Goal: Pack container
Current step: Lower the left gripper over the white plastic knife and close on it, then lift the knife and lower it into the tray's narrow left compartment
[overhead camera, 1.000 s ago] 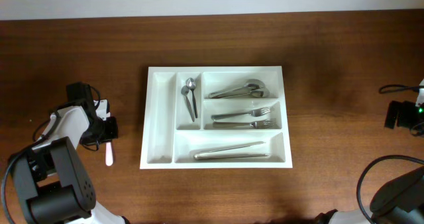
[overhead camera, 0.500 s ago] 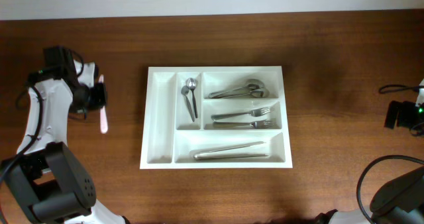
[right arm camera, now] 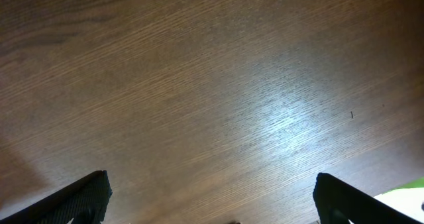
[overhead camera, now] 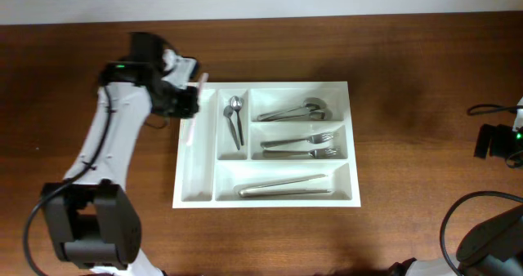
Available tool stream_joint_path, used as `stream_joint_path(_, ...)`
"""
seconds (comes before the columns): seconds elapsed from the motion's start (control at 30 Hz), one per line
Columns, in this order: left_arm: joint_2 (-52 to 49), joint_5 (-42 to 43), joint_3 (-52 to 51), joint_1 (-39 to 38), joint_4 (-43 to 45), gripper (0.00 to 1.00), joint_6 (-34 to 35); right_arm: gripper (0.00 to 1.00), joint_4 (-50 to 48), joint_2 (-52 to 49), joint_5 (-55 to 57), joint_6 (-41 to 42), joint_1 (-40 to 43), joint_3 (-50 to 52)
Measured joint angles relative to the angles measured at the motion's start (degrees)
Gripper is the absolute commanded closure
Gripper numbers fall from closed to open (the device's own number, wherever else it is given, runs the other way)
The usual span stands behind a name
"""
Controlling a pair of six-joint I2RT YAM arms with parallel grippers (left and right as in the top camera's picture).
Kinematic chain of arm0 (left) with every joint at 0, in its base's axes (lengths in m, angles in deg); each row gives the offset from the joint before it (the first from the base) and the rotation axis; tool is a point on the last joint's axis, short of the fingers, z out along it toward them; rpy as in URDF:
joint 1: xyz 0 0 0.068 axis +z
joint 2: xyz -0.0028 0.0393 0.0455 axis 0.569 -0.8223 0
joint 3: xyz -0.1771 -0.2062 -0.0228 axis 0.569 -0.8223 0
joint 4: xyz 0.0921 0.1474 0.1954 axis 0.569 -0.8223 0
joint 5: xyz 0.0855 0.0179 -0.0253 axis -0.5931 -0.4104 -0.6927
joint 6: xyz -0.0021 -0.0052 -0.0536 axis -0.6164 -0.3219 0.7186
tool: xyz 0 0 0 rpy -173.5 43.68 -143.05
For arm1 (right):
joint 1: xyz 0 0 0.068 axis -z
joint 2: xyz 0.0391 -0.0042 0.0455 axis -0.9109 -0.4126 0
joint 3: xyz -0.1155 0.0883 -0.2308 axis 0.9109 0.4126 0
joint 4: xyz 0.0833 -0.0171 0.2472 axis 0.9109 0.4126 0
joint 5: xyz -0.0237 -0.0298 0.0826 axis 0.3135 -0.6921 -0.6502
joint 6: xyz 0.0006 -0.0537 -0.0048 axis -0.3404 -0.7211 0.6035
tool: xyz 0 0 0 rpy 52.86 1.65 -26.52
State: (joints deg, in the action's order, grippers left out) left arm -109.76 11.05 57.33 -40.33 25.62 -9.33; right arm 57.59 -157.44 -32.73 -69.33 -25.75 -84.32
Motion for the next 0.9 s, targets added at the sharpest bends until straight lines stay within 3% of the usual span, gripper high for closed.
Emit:
stream_joint_path(0.23, 0.0, -5.2, 0.0, -3.3, -0.2, 0.98, 3.1, 0.01, 0.0, 0.0, 0.0, 0.0, 0.0, 0.0)
stream_joint_path(0.57, 0.0, -8.0, -1.5, -3.2, -1.6, 0.98, 13.9, 0.01, 0.0, 0.0, 0.0, 0.0, 0.0, 0.0)
stream_joint_path(0.9, 0.0, -8.2, -5.5, -3.2, -2.5, 0.94, 16.6, 0.01, 0.0, 0.0, 0.0, 0.0, 0.0, 0.0)
